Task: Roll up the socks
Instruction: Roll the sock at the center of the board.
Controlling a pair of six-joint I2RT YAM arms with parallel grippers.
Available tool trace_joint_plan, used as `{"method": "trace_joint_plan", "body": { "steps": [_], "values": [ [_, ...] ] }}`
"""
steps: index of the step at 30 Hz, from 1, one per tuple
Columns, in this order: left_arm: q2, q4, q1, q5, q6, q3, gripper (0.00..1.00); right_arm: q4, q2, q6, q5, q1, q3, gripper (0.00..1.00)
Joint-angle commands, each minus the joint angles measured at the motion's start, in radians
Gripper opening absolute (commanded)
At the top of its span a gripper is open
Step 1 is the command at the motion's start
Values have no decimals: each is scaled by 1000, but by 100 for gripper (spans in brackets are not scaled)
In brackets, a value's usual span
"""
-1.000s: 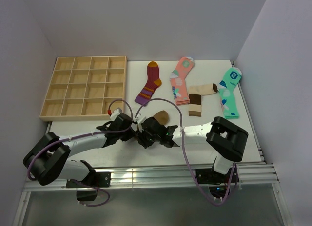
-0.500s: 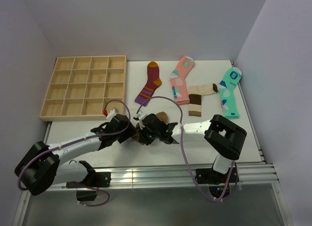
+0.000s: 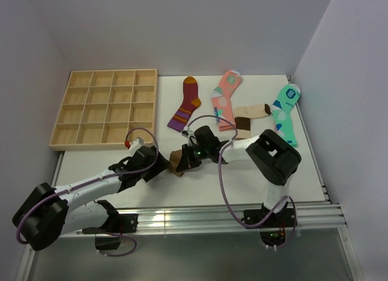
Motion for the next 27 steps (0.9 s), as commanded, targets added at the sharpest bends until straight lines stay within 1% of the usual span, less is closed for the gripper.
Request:
{"method": "trace_joint_plan", "body": {
  "steps": [1,5,10,15,19,21,25,27],
  "values": [
    [33,69,-3,9,-8,2,77,83,60,81,-97,-39,-45,0],
    [68,89,-4,18,-5,14,77,118,95,127,-99,-80,-74,0],
    [105,106,-4,13,1,27,76,202,145,184,-145,-120,-99,2],
    [145,110,-4,12,4,34,74,155,149,159,-131,-128,-79,2],
    [179,123,-4,15,-2,31,69,123,141,141,-120,-128,-59,3],
    [202,124,-4,16,-2,33,65,112,136,135,-113,-128,-56,4],
    [240,123,-4,12,1,36,55,101,124,124,-108,-128,-53,8],
    [260,150,-4,15,6,43,54,92,110,118,-99,-128,-55,10]
  ]
}}
